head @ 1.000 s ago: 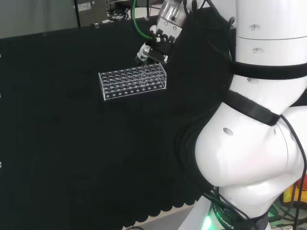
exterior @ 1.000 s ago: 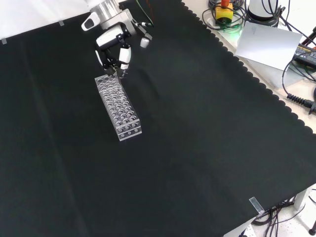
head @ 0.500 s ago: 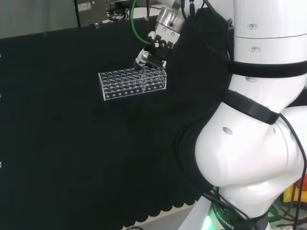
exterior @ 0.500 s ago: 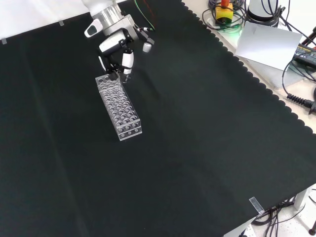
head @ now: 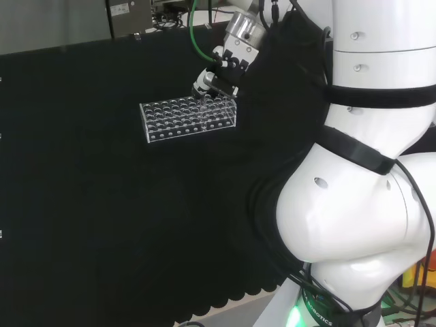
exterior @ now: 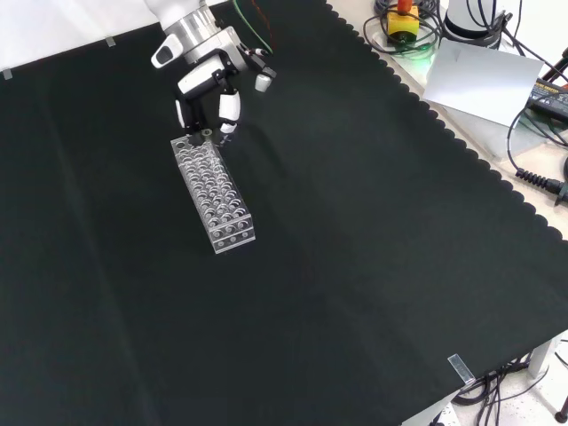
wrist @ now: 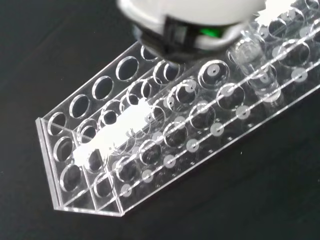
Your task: Put the test tube back in the rack.
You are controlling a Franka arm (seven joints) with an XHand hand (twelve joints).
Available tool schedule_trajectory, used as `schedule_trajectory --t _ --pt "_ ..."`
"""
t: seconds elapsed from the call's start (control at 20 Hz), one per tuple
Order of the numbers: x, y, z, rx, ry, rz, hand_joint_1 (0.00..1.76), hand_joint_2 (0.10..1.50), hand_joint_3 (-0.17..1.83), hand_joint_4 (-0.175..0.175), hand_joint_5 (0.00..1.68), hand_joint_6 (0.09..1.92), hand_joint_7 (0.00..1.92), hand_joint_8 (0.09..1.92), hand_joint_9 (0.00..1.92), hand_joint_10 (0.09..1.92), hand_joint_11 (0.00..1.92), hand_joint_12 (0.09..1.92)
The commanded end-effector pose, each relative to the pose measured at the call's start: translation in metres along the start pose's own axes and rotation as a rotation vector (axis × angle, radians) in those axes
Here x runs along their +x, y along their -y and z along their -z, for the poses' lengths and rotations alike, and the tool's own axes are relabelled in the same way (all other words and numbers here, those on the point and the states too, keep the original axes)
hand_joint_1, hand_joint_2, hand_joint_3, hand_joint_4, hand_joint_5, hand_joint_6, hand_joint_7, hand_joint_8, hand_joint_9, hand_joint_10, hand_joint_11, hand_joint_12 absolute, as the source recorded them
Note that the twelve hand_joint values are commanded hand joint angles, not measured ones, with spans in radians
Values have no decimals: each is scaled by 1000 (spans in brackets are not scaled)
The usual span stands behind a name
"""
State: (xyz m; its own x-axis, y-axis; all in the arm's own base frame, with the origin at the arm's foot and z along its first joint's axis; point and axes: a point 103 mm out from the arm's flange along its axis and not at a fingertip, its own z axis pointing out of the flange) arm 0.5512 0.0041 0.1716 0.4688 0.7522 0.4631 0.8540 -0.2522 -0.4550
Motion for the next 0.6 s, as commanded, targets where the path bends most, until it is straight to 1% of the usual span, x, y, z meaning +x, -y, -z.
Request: schedule_trajectory --t 0.05,0.1,0.2,0.4,0.6 --pt "4 0 5 66 -73 28 988 588 495 30 497 506 486 860 646 742 430 1450" --pt "5 1 7 66 -74 33 971 587 487 36 442 488 393 893 538 836 372 1483" --pt "7 2 10 67 -80 44 951 587 478 41 400 455 293 930 425 939 310 1515" --pt "17 11 25 47 -97 82 941 588 474 44 388 430 243 942 370 978 267 1529" --pt "36 26 53 22 -106 142 940 589 472 44 393 409 228 946 347 987 235 1548"
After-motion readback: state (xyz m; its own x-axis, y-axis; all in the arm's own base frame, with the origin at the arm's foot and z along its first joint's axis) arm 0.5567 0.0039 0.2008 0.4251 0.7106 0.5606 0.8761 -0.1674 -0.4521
